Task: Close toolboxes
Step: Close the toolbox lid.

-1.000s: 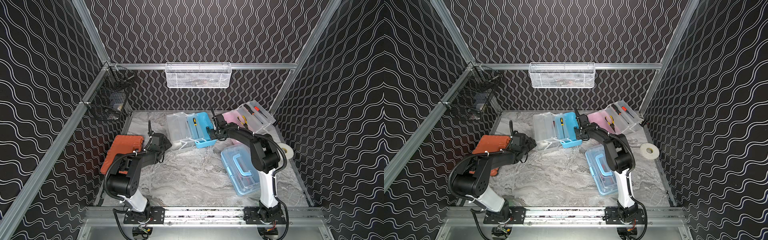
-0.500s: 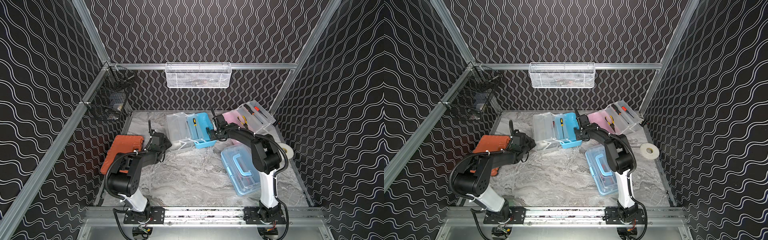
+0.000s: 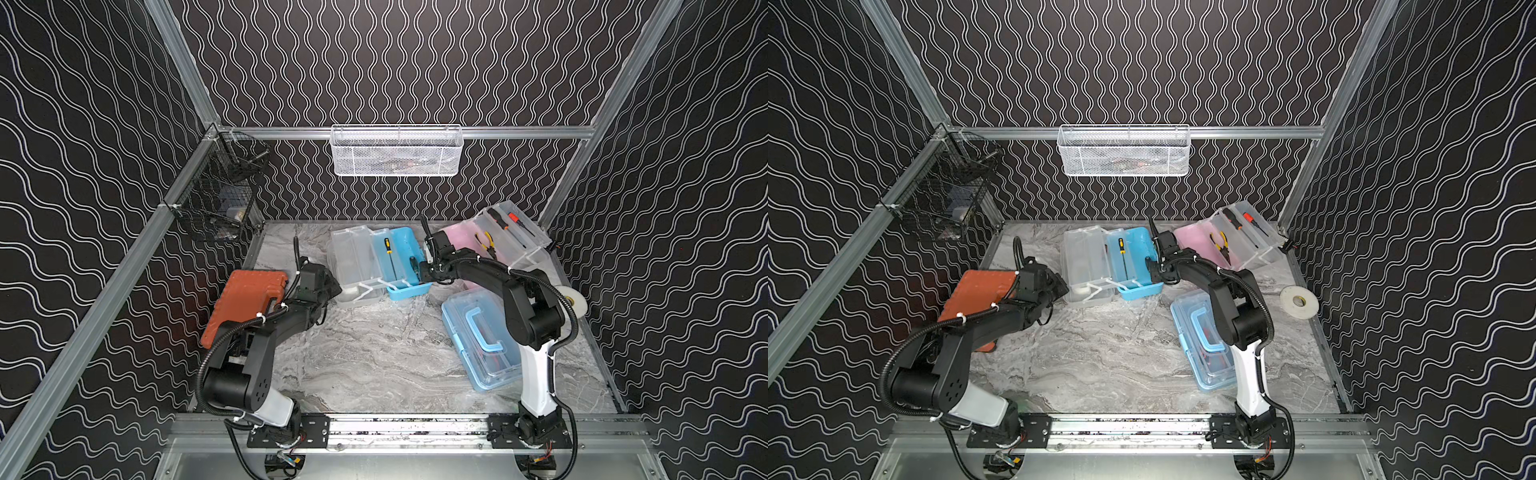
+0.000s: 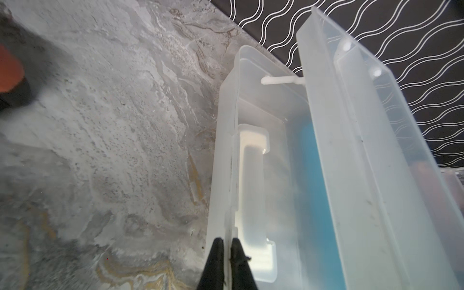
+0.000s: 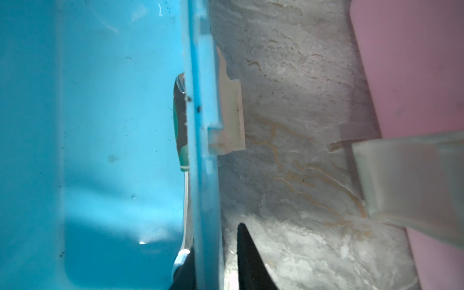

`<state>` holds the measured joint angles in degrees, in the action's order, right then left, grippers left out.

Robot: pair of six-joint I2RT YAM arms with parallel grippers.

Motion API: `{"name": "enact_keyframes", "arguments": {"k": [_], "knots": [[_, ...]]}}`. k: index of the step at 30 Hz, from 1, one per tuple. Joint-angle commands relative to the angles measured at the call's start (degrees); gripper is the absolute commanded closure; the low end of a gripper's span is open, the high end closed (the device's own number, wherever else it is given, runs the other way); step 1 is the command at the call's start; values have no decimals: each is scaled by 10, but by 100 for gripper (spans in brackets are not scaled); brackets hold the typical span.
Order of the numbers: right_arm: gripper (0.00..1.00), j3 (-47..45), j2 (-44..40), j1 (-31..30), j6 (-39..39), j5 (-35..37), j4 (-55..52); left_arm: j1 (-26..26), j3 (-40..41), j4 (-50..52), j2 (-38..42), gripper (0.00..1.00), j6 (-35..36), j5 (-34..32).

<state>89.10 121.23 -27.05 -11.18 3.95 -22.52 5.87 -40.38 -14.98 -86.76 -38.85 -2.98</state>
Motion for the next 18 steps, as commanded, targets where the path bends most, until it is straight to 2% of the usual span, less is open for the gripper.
{"name": "enact_keyframes", "arguments": {"k": [1,12,18], "knots": [[78,-7,-5,-3,5,10,-22,-2,-7,-4,17,90,27,-40],[77,-14,-3,-34,8,25,-27,6,-37,48,62,91,67,-34],[77,-22,-5,-47,1,26,-22,43,-75,85,78,91,106,-38]]}}
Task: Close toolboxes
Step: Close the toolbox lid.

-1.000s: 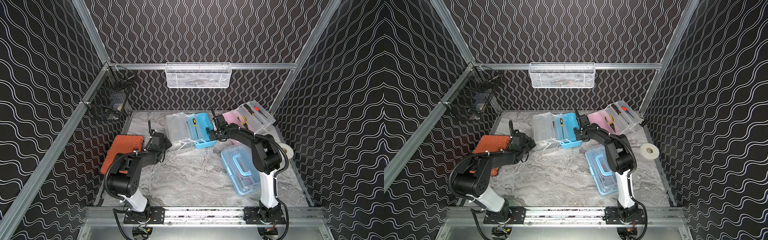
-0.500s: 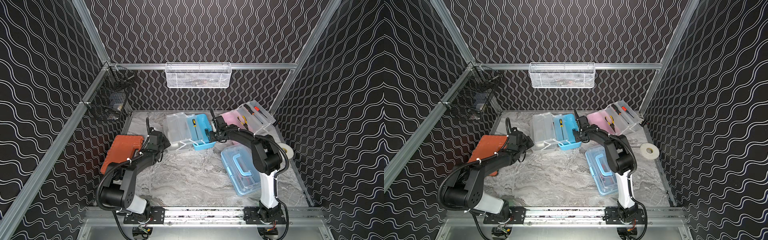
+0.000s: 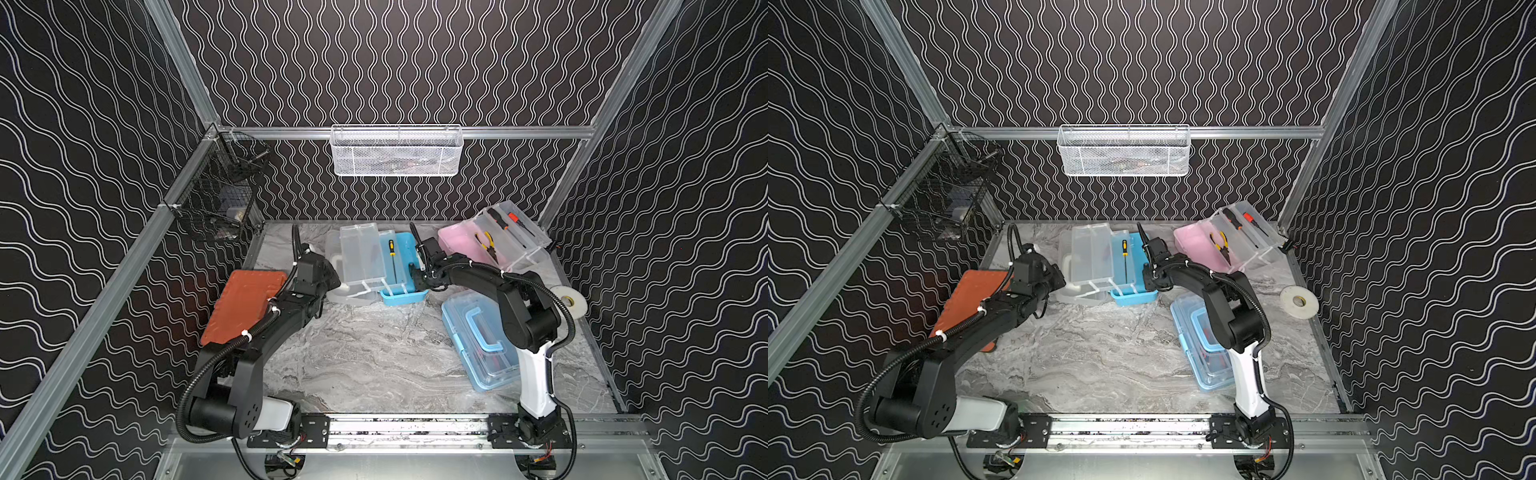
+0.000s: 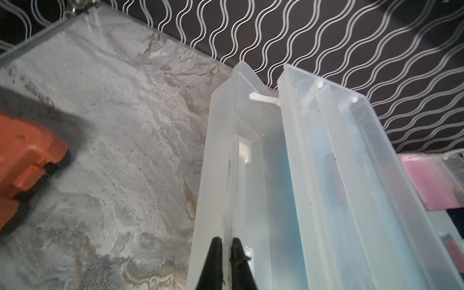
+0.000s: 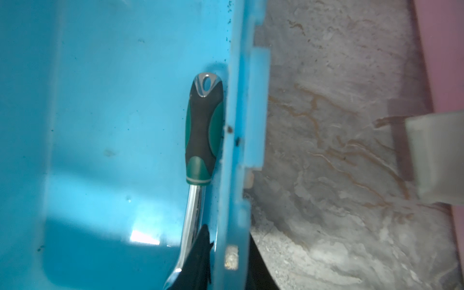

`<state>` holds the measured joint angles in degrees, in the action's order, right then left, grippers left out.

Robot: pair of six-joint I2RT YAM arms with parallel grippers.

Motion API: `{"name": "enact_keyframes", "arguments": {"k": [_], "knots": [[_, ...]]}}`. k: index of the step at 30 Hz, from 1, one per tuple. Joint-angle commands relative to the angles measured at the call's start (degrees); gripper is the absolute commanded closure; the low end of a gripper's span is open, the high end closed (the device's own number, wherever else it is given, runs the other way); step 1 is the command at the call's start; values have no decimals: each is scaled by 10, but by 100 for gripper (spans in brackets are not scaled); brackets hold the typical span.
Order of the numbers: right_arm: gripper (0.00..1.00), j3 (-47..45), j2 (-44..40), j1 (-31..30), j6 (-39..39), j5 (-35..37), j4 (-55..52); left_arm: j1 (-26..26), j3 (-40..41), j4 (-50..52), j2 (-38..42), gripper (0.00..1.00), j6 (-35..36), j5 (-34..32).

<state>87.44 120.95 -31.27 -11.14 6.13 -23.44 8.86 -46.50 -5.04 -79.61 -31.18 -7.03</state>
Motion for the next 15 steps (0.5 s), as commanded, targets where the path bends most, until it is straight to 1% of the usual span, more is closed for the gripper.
{"name": "enact_keyframes", "arguments": {"k": [1,11,15], "knots": [[77,-7,-4,-6,-1,0,-12,21,-16,-14,7,91,32,1],[77,-17,-12,-20,-15,-26,-2,129,-44,-14,-26,90,62,-35],[77,-20,-12,-30,-20,-36,0,152,-55,-6,-31,90,73,-45]]}}
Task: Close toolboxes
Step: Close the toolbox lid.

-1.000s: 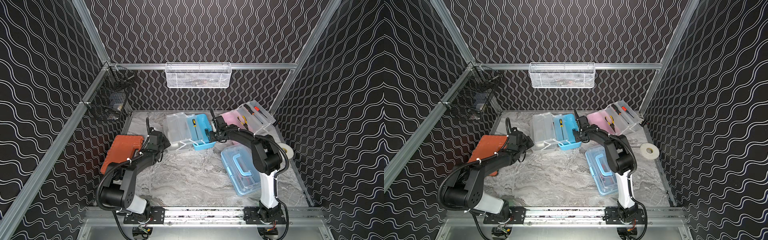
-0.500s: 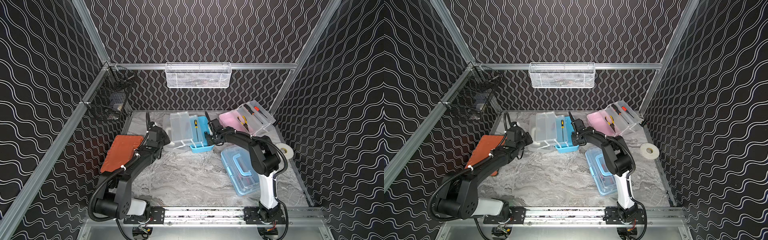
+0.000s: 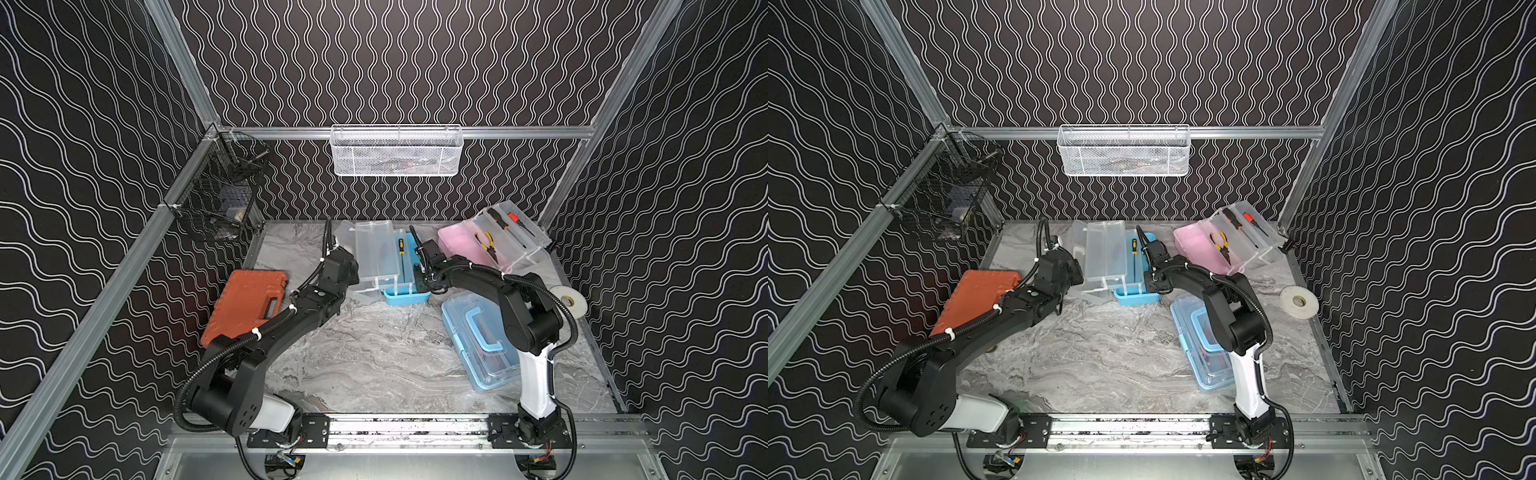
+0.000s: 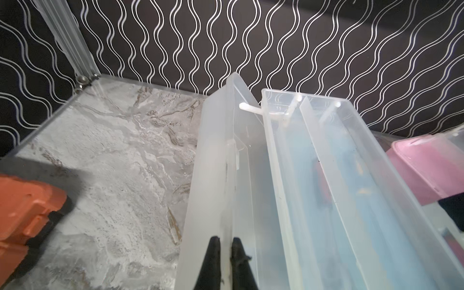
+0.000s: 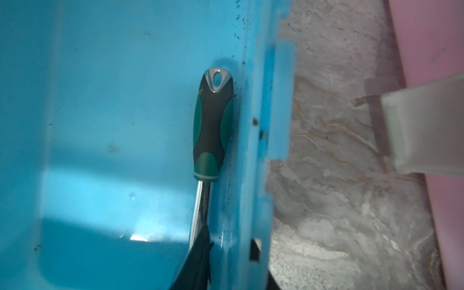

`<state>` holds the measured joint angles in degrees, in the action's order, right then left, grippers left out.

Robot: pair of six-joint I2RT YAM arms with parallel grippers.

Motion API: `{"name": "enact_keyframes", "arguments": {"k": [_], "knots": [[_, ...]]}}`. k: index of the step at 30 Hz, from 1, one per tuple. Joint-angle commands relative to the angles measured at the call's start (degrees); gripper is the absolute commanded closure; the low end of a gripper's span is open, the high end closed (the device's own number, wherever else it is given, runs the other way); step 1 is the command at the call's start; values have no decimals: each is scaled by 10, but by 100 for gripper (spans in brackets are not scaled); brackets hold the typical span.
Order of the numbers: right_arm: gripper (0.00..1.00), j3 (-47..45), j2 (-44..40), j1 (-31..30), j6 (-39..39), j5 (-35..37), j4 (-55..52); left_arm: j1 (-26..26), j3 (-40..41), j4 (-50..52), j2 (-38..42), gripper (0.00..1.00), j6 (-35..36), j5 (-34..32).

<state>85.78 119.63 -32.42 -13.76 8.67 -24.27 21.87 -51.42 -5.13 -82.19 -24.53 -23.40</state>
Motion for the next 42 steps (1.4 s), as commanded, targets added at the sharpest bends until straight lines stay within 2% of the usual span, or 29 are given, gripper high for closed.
{"name": "enact_keyframes", "arguments": {"k": [1,3,4,7,11,18,26,42], "knots": [[76,-4,1,-21,5,-63,7,24,-7,0,-2,90,10,115],[72,-7,-1,-26,0,-67,8,27,-3,5,7,90,18,109],[64,-10,-2,-27,-5,-66,9,27,1,6,14,90,22,105],[48,-20,-12,-27,-22,-64,17,27,12,11,28,90,31,94],[32,-13,-25,-26,-30,-40,4,27,17,16,40,90,39,90],[14,-6,-55,-26,-37,-10,-19,27,19,28,57,90,57,74],[7,-16,-80,-23,-43,-3,-15,27,29,29,71,90,64,63],[10,-36,-52,-18,-63,-38,0,27,-12,66,106,90,94,53]]}}
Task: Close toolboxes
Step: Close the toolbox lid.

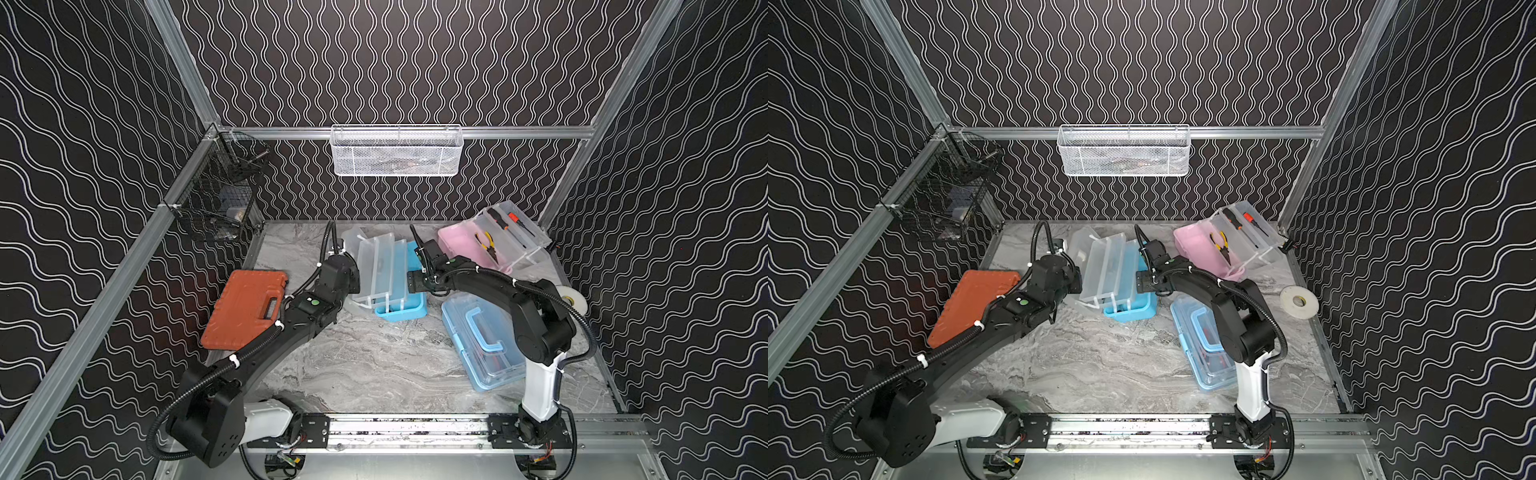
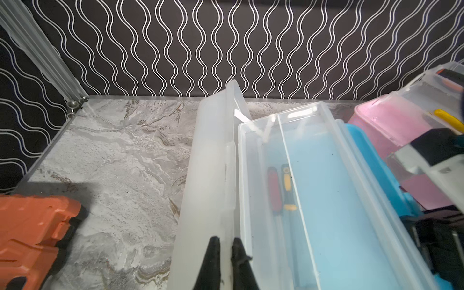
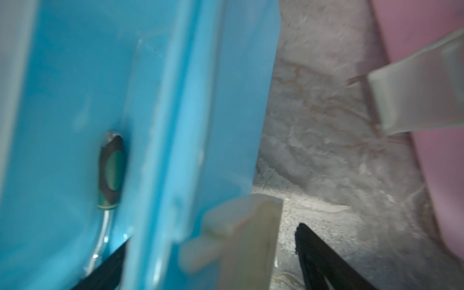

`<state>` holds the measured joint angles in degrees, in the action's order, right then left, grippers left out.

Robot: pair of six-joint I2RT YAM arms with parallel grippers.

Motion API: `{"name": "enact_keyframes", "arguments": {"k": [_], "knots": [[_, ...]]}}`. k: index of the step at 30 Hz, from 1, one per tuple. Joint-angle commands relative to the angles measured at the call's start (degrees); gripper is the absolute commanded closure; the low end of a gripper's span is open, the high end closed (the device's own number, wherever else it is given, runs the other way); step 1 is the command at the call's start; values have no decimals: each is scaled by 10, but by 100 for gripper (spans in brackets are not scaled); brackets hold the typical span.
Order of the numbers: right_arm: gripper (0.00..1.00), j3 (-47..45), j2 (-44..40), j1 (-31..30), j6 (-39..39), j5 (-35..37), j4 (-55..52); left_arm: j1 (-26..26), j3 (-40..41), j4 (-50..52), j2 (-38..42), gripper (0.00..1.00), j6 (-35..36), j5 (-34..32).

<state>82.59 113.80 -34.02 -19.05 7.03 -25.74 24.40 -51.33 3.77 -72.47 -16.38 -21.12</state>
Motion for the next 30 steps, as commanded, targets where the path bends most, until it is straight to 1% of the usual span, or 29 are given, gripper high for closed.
{"name": "enact_keyframes", "arguments": {"k": [1,4,7,12,18,24,27,30], "knots": [[10,-6,8,-2,-10,-26,18,2,-16,-19,14,90,15,31],[7,-6,18,-2,-8,-31,16,2,-21,-11,23,89,25,27],[1,-17,16,-1,-5,-28,23,2,-20,-1,29,89,35,15],[1,-43,-19,6,-2,-48,49,2,-14,7,42,89,38,8],[1,-65,-59,14,-20,-76,72,1,-19,18,47,89,43,-2],[1,-64,-82,23,-29,-60,43,2,-17,20,52,89,47,-7],[1,-70,-96,26,-25,-43,31,2,-18,20,51,89,49,-6],[1,-76,-110,26,-19,-43,23,1,-19,20,50,89,50,-2]]}}
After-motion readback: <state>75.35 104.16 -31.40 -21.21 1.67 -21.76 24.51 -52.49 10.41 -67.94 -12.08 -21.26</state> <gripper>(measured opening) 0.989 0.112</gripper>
